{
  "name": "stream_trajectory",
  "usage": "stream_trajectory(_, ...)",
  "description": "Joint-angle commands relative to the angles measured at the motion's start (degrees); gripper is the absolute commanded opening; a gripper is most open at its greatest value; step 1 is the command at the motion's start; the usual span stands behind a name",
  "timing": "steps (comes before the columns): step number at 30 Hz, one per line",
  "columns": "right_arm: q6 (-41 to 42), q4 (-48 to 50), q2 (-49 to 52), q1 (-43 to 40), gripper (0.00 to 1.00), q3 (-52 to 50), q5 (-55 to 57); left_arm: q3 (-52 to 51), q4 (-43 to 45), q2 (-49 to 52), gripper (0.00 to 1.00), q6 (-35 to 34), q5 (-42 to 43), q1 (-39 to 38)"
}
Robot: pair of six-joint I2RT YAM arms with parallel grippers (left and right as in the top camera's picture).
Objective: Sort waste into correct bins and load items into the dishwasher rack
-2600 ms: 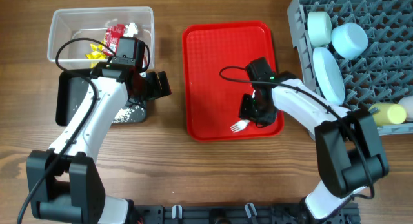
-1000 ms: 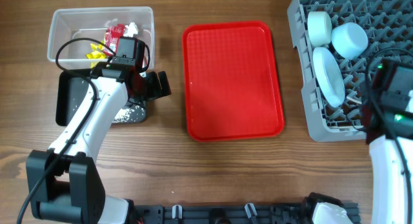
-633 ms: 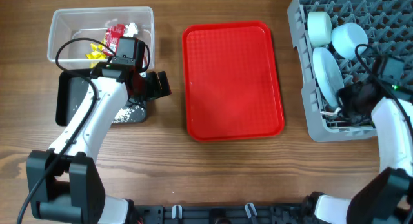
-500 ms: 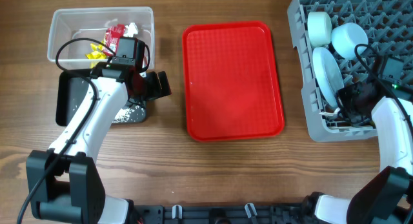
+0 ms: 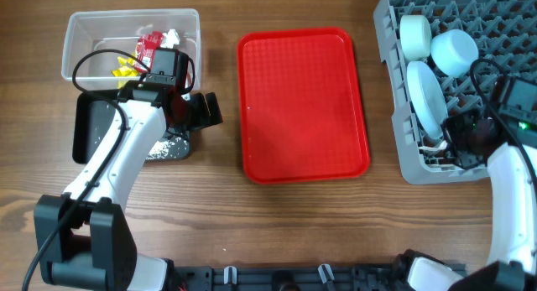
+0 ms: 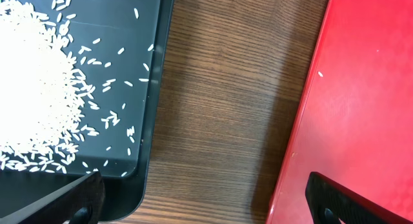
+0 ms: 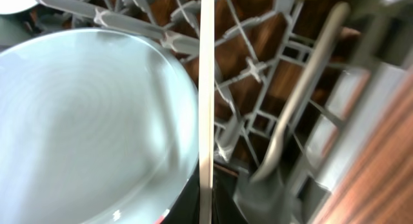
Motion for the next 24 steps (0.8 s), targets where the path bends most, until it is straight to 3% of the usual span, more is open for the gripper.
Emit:
stream_trajectory(1, 4.8, -4.2, -2.6, -0.1, 0.04, 0.9, 5.2, -0.3, 0.0, 0.1, 1.00, -0.5, 0.5, -0.2)
stream_trajectory(4, 9.4, -8.0, -2.6, -0.1, 0.04, 0.7, 11.5, -0.3, 0.0, 0.1, 1.00, -0.5, 0.5, -0.2)
stream_trajectory(5, 9.5, -7.7, -2.6, -0.1, 0.09, 0.7, 12.0, -0.3, 0.0, 0.1, 1.00, -0.5, 0.5, -0.2)
stream_trajectory(8, 9.4, -6.0, -2.5, -0.1, 0.68, 0.7, 12.2, -0.3, 0.0, 0.1, 1.00, -0.5, 0.5, -0.2)
stream_trajectory(10, 8.9, -4.7, -2.5, -0.1, 0.84, 0.7, 12.2, -0.3, 0.0, 0.1, 1.00, -0.5, 0.5, -0.2)
stream_trajectory(18, 8.8, -3.7, -2.5, -0.1, 0.86, 0.7, 12.2, -0.3, 0.0, 0.1, 1.00, -0.5, 0.5, -0.2)
stream_trajectory(24, 0.6, -3.4, -2.6, -0.1, 0.87, 0.8, 11.9, -0.3, 0.0, 0.1, 1.00, -0.5, 0.5, -0.2)
